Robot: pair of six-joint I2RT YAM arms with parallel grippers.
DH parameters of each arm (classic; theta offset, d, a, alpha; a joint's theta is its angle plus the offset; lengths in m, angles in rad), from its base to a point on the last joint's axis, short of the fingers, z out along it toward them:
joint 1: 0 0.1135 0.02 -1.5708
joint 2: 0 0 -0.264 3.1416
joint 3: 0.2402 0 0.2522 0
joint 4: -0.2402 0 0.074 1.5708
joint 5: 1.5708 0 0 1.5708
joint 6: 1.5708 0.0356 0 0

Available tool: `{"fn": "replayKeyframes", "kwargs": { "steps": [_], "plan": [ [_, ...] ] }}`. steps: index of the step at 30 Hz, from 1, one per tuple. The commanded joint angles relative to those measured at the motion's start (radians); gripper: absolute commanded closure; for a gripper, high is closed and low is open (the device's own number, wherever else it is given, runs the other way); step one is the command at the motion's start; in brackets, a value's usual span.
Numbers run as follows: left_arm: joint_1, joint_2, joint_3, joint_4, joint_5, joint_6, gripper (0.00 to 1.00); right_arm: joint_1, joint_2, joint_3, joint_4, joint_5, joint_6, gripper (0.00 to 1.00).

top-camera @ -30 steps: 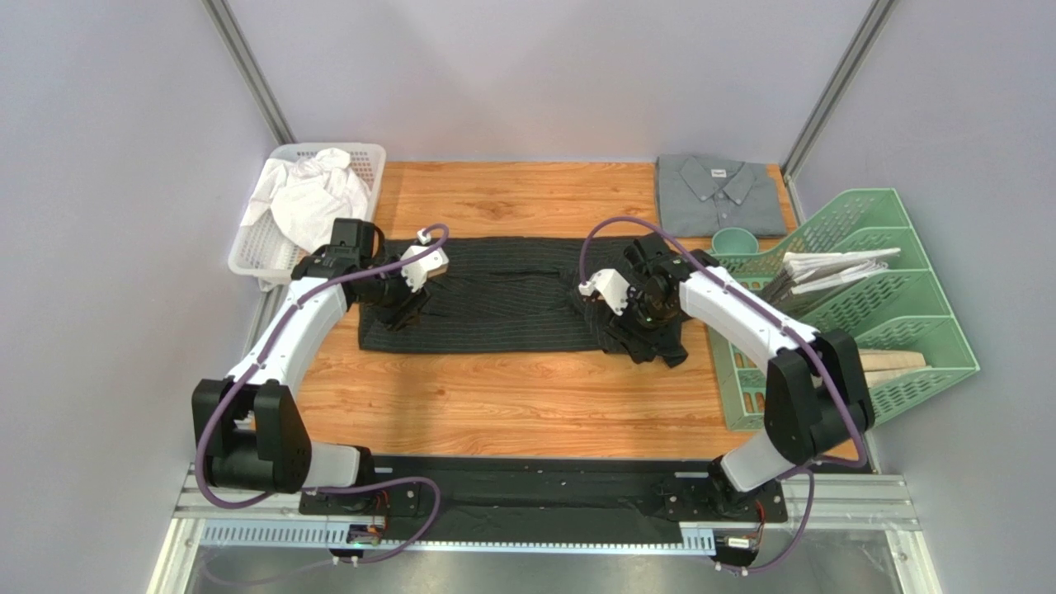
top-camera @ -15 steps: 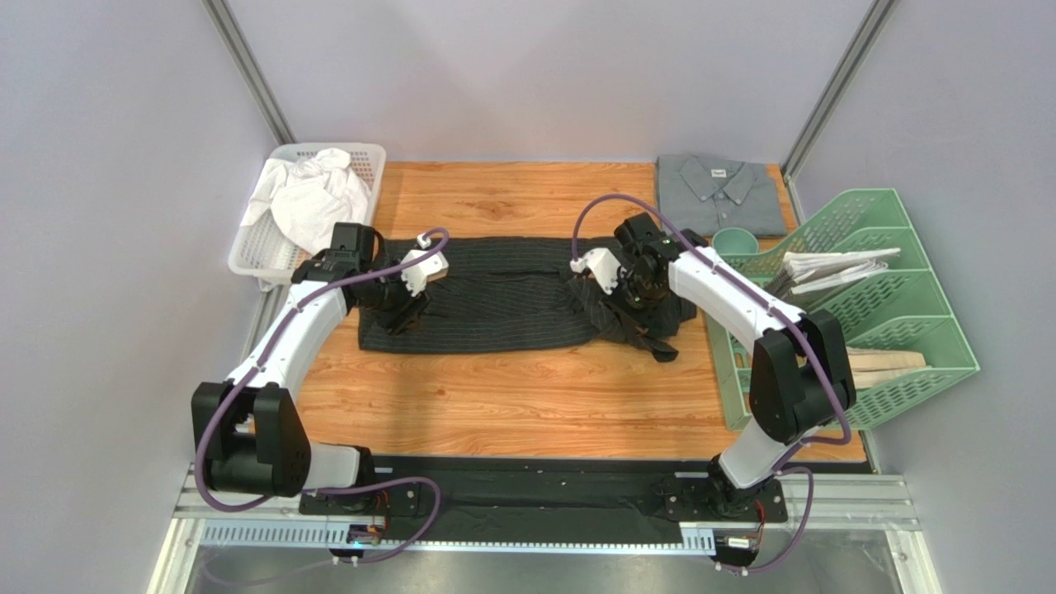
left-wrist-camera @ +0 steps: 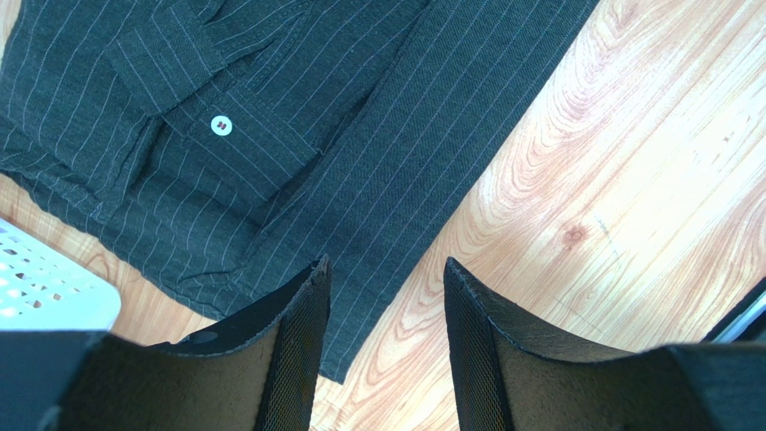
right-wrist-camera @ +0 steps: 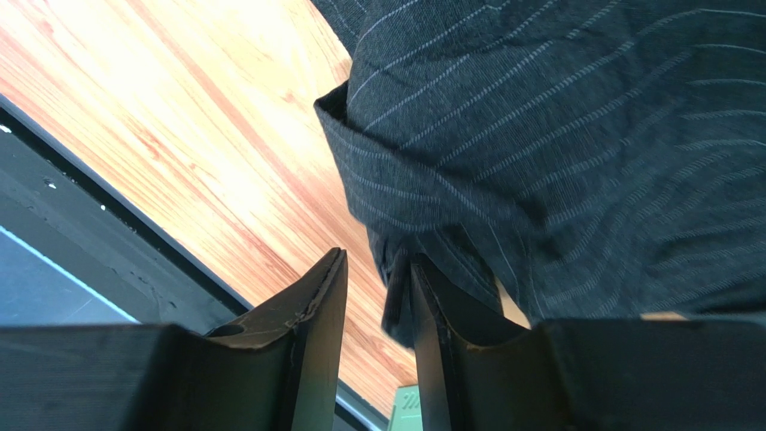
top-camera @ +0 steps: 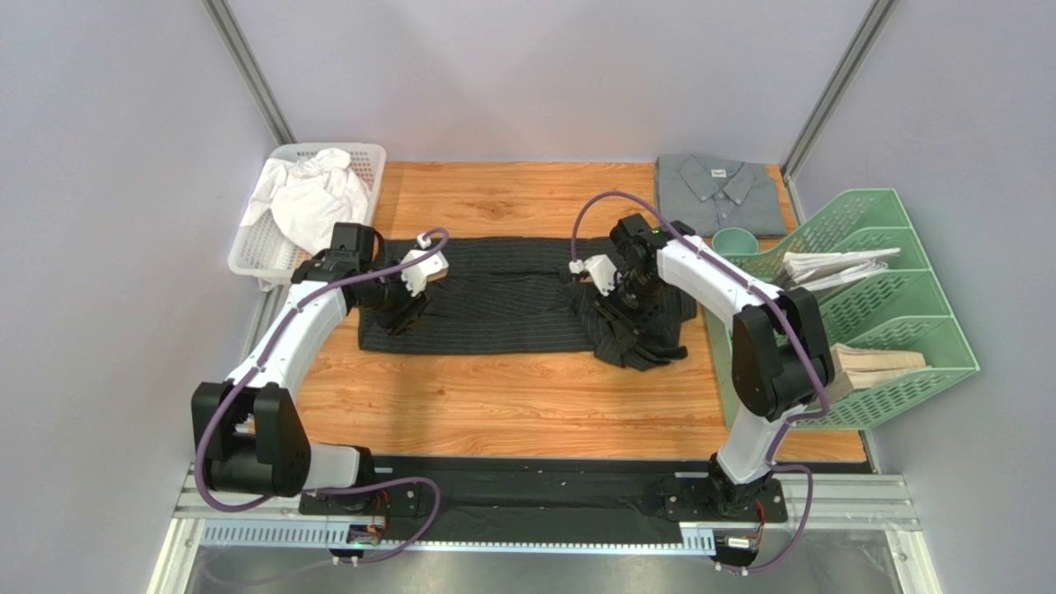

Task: Fold and stack the long sleeve shirts
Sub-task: Fold the shirt

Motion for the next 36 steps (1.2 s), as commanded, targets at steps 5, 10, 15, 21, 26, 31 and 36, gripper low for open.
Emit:
{"fn": "replayKeyframes", "kwargs": {
  "steps": [5, 10, 15, 21, 26, 31, 36],
  "plan": [
    [0.001, -0.026, -0.013, 0.000, 0.027, 0.026, 0.44, -0.012, -0.023, -0.075, 0.011, -0.020, 0.022, 0.65],
    [0.001, -0.021, -0.012, -0.008, 0.047, 0.034, 0.45, -0.029, -0.074, 0.033, -0.139, -0.235, 0.004, 1.00],
    [0.001, -0.035, -0.003, -0.049, 0.075, 0.072, 0.46, -0.069, -0.121, 0.122, -0.256, -0.600, 0.030, 1.00],
    [0.001, 0.012, 0.040, -0.045, 0.067, 0.025, 0.46, -0.133, -0.039, 0.254, -0.037, -0.655, 0.279, 1.00],
    [0.001, 0.026, 0.045, -0.011, 0.056, -0.007, 0.46, -0.179, 0.154, 0.525, 0.041, -0.522, 0.289, 1.00],
    [0.002, 0.045, 0.048, 0.041, 0.026, -0.058, 0.46, -0.176, 0.248, 0.789, -0.021, -0.515, 0.272, 1.00],
    [0.004, 0.039, 0.040, 0.072, 0.050, -0.115, 0.46, -0.155, 0.210, 0.784, 0.082, -0.440, 0.268, 1.00]
  ]
}}
